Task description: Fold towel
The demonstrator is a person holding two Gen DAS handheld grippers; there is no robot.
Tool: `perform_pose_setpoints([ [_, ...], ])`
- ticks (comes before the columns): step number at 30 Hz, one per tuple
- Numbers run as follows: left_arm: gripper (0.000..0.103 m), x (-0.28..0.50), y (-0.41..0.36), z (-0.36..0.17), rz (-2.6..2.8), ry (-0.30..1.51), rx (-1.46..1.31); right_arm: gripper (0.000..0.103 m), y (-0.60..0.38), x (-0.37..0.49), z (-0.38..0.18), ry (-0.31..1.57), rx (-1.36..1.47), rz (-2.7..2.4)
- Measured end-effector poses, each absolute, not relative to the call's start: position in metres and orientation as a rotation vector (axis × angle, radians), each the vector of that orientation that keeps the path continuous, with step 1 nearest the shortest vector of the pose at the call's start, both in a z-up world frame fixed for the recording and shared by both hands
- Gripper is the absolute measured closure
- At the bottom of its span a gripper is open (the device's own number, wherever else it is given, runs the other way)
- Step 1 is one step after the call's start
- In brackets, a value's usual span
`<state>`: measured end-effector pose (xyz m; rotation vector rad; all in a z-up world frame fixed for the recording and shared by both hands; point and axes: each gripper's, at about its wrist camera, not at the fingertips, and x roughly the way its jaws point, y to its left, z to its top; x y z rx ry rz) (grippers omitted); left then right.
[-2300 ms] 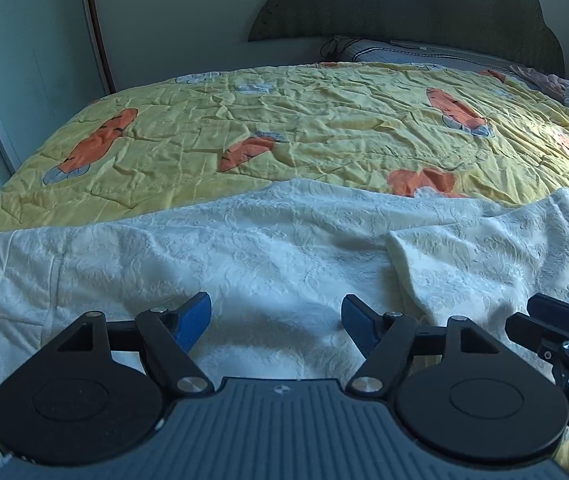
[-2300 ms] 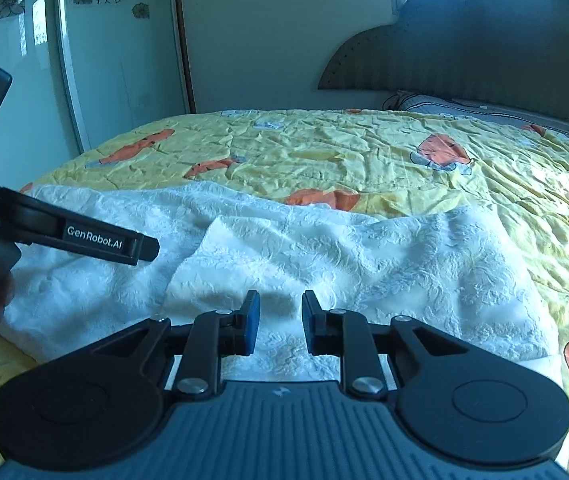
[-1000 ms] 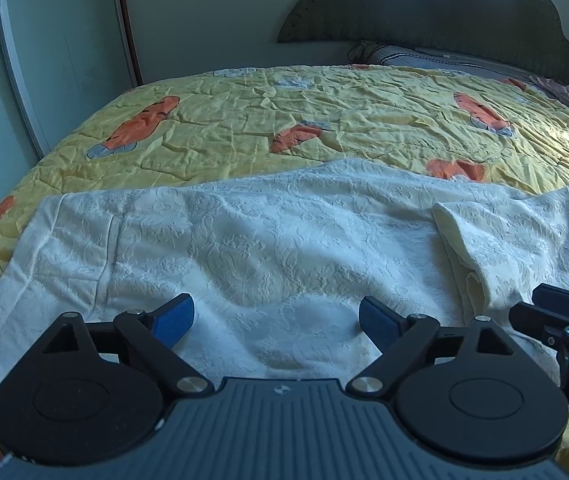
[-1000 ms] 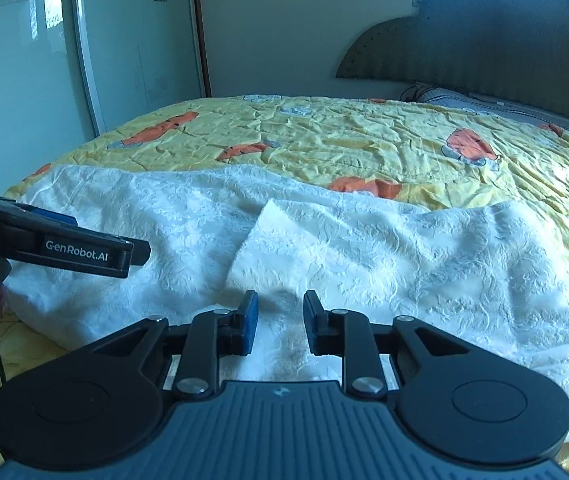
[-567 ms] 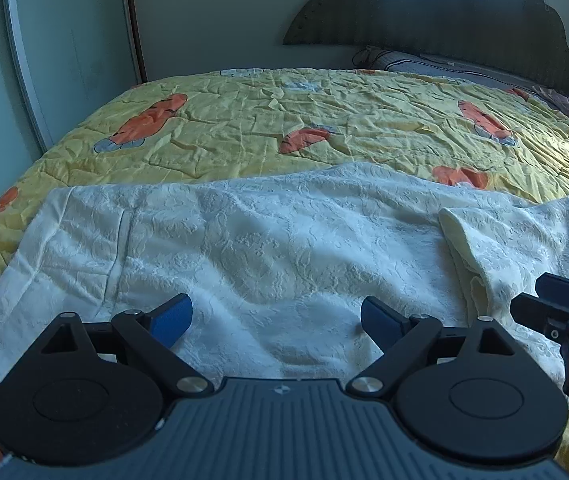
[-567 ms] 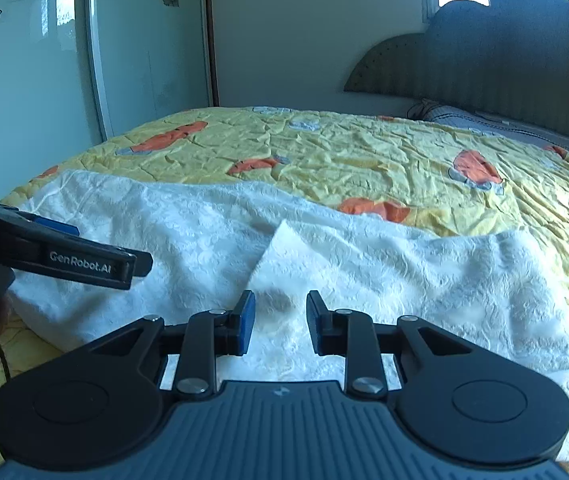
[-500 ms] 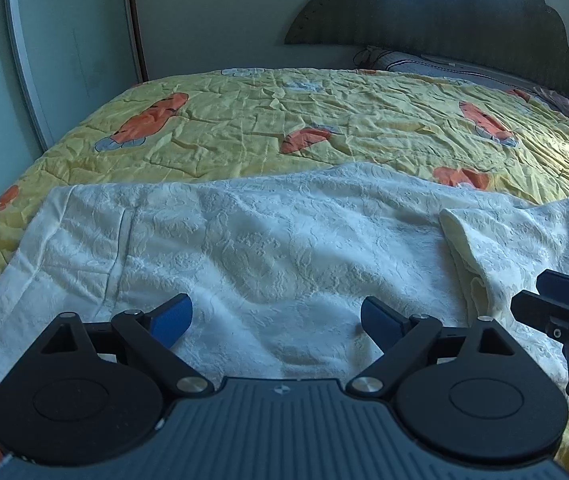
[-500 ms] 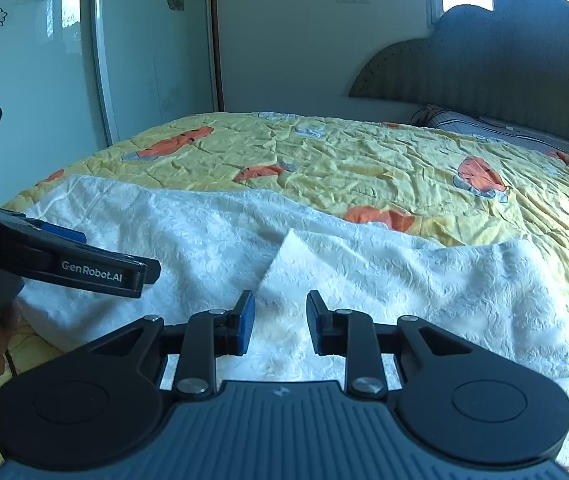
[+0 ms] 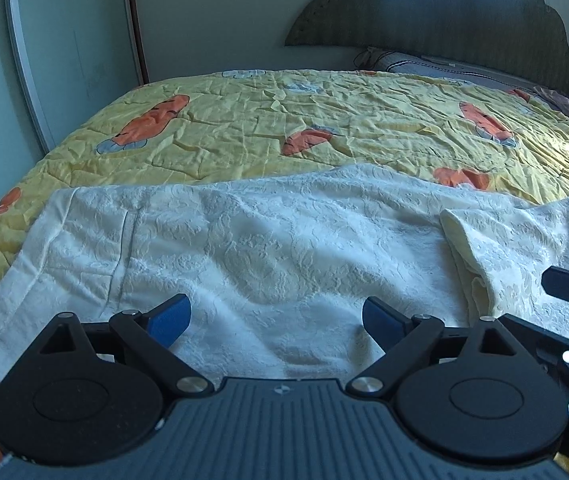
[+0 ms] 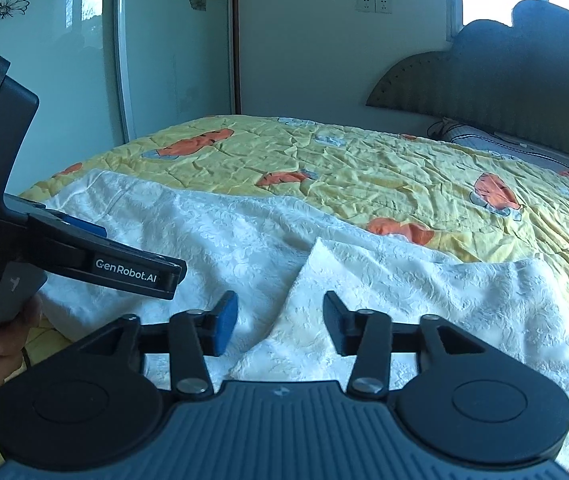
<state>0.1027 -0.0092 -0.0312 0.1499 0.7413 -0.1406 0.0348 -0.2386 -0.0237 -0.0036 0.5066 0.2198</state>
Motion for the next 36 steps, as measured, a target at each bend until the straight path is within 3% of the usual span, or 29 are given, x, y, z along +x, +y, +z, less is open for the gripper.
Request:
perform_pose_setpoints([
  [7, 0.008, 0.103, -0.01, -0.032, -0.13, 0.747, 0.163, 0.043, -0.228, 0.03, -0.02, 0.489, -0.061, 0.217],
  [8, 0.008, 0.103, -0.01, -0.032, -0.128, 0.747, 0.164, 0.039, -0.226, 0.029, -0.019, 0.484, -0.065, 0.22],
  [10, 0.008, 0.102, -0.009, -0.031, -0.116, 0.741, 0.164, 0.02, -0.222, 0.027, -0.018, 0.473, -0.079, 0.208],
  [13, 0.007, 0.101, -0.007, -0.03, -0.095, 0.734, 0.169, 0.013, -0.217, 0.026, -0.019, 0.475, -0.099, 0.204],
  [18, 0.007, 0.1, -0.005, -0.029, -0.094, 0.741, 0.196, 0.011, -0.215, 0.026, -0.019, 0.488, -0.088, 0.161],
  [21, 0.007, 0.097, -0.001, -0.029, -0.084, 0.735, 0.207, 0.004, -0.219, 0.025, -0.016, 0.485, -0.055, 0.109],
  [36, 0.007, 0.092, 0.028, -0.029, -0.023, 0.748, 0.181, 0.003, -0.21, 0.018, -0.021, 0.517, -0.087, 0.166],
])
